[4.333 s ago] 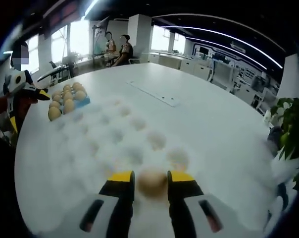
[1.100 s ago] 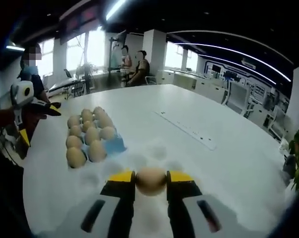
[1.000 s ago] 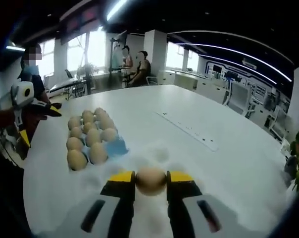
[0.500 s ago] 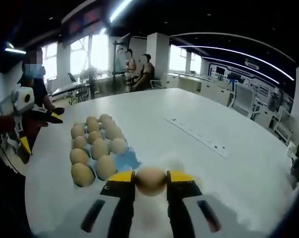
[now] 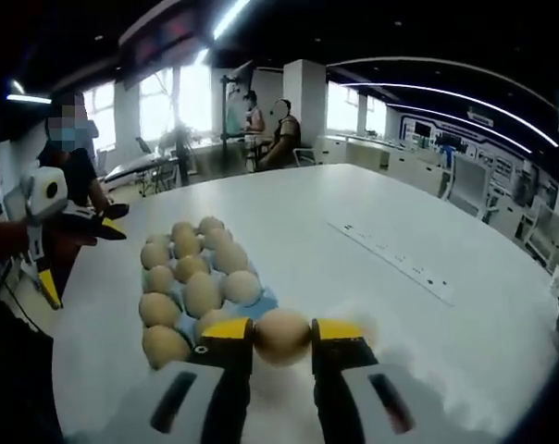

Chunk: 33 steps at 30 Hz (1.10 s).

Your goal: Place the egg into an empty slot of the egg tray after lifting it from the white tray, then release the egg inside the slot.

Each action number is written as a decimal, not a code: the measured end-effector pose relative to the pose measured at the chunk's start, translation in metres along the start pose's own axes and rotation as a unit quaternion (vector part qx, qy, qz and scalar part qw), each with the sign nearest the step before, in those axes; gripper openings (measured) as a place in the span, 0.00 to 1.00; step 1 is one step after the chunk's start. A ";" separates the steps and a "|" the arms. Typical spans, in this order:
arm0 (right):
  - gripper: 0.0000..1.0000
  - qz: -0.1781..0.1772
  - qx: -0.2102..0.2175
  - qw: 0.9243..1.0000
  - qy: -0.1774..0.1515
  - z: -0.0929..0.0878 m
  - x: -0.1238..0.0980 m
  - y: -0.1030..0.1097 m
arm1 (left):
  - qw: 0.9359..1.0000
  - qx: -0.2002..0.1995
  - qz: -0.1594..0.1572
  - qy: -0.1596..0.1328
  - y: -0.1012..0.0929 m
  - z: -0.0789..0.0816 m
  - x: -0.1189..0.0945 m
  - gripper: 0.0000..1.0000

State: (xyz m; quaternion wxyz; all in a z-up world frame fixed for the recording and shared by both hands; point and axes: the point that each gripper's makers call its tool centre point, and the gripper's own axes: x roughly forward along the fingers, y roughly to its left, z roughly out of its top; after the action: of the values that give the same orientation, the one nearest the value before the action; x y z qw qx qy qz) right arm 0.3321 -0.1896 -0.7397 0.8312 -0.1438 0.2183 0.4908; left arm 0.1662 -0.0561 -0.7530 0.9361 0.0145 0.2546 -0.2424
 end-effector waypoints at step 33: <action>0.25 0.041 0.038 0.998 0.039 -0.010 0.051 0.013 | 1.000 0.002 -0.006 0.002 -0.002 -0.001 0.000 1.00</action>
State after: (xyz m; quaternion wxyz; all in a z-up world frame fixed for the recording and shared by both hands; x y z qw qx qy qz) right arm 0.3405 -0.1496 -0.7738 0.8062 -0.1223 0.2743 0.5097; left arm 0.1650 -0.0574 -0.7541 0.9342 0.0156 0.2557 -0.2484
